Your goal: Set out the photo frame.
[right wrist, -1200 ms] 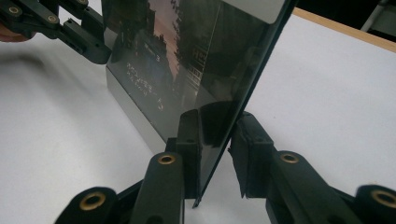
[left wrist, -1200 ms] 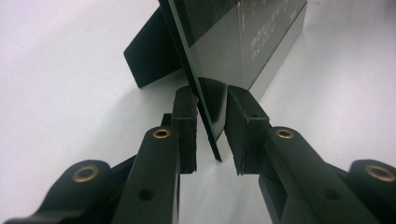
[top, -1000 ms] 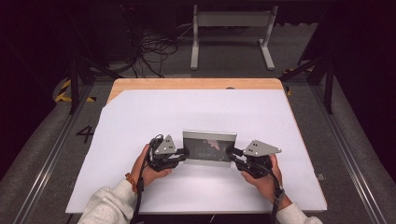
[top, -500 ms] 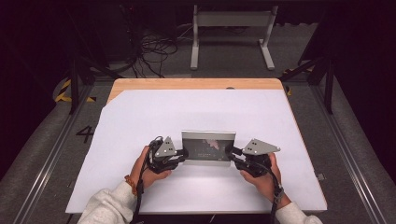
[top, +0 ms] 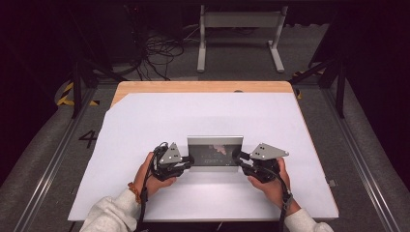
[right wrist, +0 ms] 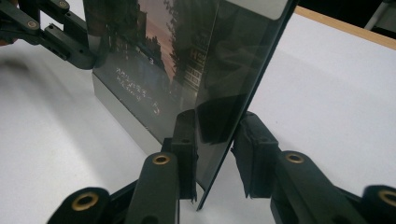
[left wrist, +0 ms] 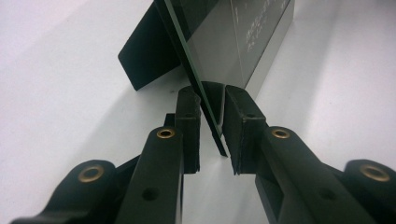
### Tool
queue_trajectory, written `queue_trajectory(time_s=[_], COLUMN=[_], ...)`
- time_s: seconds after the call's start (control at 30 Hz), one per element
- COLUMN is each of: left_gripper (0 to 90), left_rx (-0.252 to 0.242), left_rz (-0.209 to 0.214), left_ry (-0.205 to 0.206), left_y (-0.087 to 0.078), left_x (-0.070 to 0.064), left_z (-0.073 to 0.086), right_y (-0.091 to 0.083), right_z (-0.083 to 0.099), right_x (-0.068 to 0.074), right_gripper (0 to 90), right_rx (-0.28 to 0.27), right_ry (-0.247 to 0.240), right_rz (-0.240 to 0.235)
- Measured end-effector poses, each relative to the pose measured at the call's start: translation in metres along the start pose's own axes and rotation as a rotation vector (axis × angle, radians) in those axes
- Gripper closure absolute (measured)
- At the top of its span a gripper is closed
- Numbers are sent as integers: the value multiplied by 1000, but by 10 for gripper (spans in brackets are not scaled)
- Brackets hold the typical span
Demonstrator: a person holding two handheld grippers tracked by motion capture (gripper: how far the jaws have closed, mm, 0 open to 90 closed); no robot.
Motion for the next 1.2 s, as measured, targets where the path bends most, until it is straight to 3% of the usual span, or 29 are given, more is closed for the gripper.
queue_trajectory(time_s=[0.53,0.87,1.2], left_gripper=[764,756,670], left_rx=[-3,0,0], left_rz=[-2,-24,-58], left_ry=[3,18,16], left_y=[0,0,-10], left_x=[-1,-2,-2], left_z=[0,1,6], right_y=[1,-1,-11], right_z=[0,1,5], right_x=[0,1,4], right_gripper=[703,678,614], right_rx=[3,8,17], right_ry=[-8,-15,-39], right_rz=[7,7,20])
Point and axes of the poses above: each handheld gripper's, and its own axes: y roughly forward along the jaws, z roughly out of its underside, x roughly to its left, the point moved 6 cm from there along y, roughly forward along the jaws, and after that the axes turned 2 degrees about x, right-handed, at the moved point
